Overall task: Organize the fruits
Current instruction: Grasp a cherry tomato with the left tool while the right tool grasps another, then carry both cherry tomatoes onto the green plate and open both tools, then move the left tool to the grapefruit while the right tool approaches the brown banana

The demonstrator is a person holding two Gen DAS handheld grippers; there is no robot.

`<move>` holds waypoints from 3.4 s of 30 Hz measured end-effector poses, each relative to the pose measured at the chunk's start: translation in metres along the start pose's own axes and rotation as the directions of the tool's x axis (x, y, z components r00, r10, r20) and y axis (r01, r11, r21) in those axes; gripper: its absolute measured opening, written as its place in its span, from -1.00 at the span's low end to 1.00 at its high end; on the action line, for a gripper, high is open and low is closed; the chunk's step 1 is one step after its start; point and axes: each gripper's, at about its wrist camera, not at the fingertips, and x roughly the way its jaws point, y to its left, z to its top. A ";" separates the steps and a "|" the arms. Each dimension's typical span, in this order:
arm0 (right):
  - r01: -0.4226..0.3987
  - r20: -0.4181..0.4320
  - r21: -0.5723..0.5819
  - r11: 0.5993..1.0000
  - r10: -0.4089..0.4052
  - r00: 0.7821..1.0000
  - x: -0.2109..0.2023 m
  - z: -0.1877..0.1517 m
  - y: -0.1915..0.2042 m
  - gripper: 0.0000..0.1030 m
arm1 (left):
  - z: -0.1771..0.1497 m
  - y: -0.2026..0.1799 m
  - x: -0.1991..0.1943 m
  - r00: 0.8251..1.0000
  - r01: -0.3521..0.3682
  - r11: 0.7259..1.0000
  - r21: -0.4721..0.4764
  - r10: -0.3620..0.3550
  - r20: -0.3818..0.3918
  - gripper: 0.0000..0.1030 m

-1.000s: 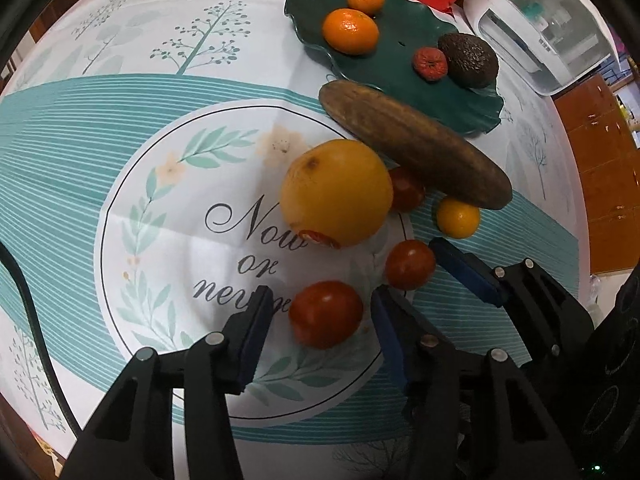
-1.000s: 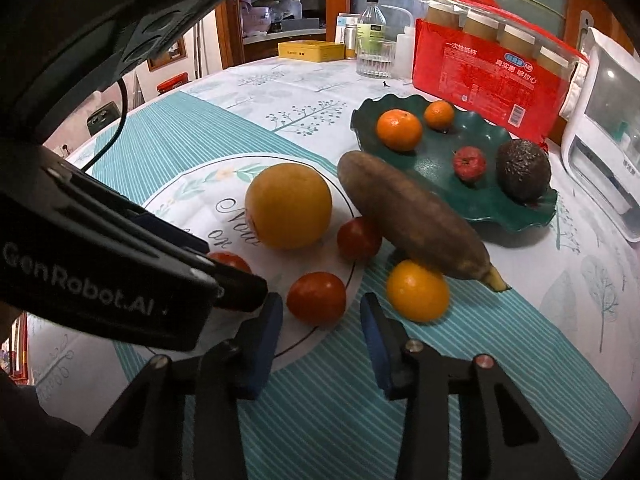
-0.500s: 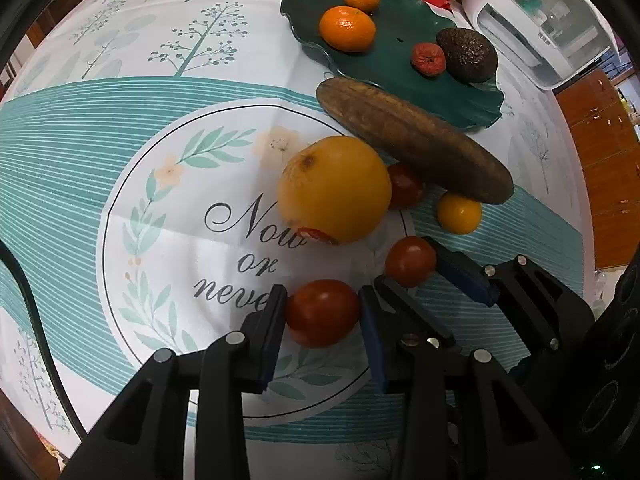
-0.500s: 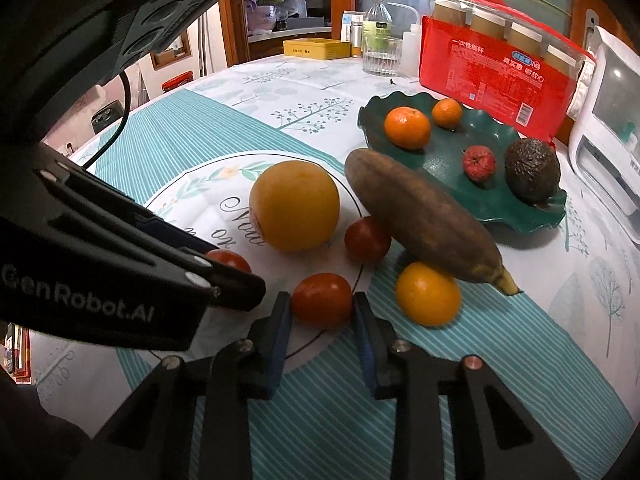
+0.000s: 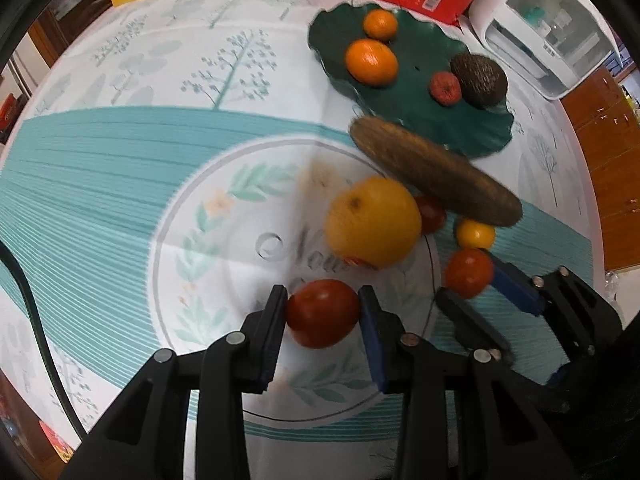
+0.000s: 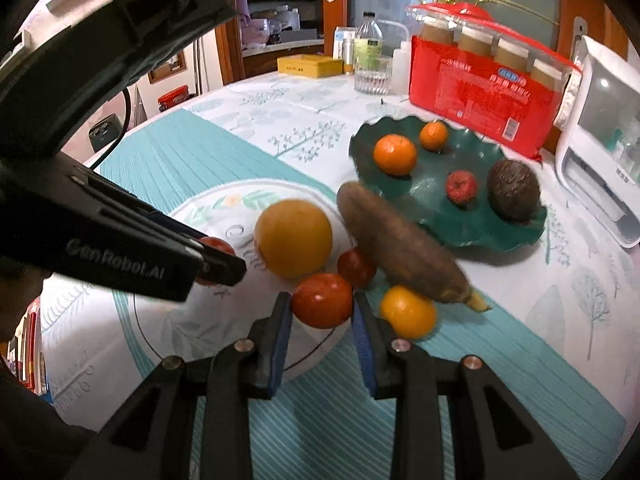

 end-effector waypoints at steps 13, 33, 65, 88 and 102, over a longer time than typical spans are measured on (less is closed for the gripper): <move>0.101 0.068 0.073 0.992 -0.106 0.992 -0.015 0.039 -0.023 -0.41 | 0.077 0.013 -0.027 0.993 -0.019 0.997 0.072 0.010 0.119 -0.33; 0.263 0.004 0.250 0.932 -0.272 0.962 0.030 0.067 -0.074 -0.41 | 0.193 0.000 0.005 0.976 0.071 0.977 0.201 -0.109 0.186 -0.33; 0.313 -0.053 0.338 0.888 -0.314 0.948 0.028 0.062 -0.083 0.12 | 0.187 0.004 0.003 0.965 0.129 0.975 0.182 -0.165 0.203 0.30; 0.276 0.040 0.262 0.925 -0.296 0.954 -0.045 0.038 -0.044 0.26 | 0.078 0.017 -0.061 0.965 0.093 0.990 0.110 -0.117 0.234 0.43; 0.254 0.020 0.151 0.955 -0.260 0.966 -0.039 0.023 -0.034 0.36 | 0.040 0.005 -0.036 0.984 0.088 0.994 0.066 -0.097 0.148 0.51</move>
